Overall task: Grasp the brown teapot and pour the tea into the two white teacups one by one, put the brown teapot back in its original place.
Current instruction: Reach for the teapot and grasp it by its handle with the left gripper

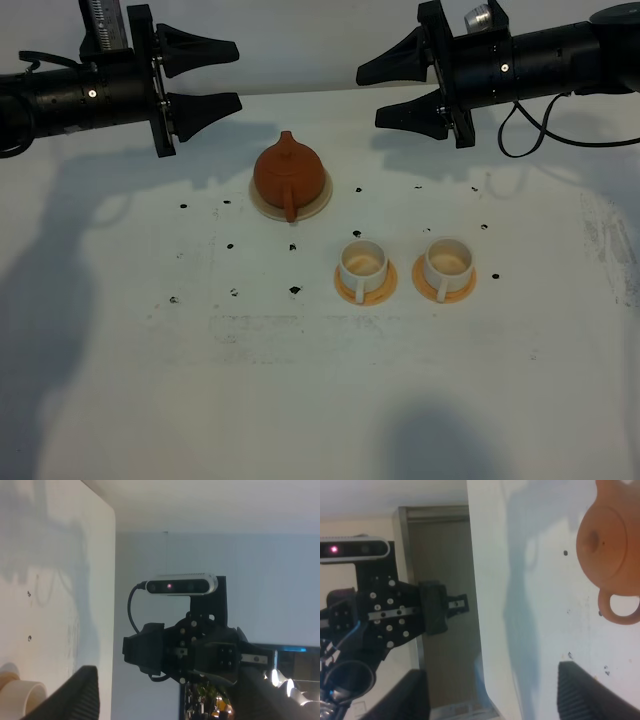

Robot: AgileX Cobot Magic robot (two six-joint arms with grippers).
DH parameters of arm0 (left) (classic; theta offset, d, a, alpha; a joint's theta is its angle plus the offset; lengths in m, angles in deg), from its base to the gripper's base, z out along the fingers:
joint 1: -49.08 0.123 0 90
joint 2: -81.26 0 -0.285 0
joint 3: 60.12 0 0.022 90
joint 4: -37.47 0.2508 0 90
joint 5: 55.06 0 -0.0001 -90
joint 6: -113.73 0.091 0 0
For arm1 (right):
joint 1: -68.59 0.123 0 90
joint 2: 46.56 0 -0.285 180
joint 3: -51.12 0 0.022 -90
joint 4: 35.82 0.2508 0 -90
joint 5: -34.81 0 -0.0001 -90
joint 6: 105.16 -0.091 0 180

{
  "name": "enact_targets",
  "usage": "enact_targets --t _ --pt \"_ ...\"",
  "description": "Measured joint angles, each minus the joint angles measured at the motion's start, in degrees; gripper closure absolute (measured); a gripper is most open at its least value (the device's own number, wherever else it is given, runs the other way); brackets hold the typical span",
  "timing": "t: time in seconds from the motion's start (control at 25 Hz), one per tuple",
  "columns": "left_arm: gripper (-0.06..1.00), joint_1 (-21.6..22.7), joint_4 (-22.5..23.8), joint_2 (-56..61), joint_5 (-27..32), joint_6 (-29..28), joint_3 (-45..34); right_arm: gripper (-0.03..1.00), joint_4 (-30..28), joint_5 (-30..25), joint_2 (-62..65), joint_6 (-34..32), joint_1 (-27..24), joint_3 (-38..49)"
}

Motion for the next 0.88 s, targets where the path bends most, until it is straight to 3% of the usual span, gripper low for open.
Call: enact_targets --t 0.52,0.88 --pt "0.38 0.00 0.00 0.00 0.00 0.37 0.00 0.42 0.00 0.00 0.00 0.45 0.00 0.00" --pt "0.39 0.00 0.00 0.00 0.15 4.82 0.00 0.42 0.00 0.19 0.00 3.86 0.00 0.00"
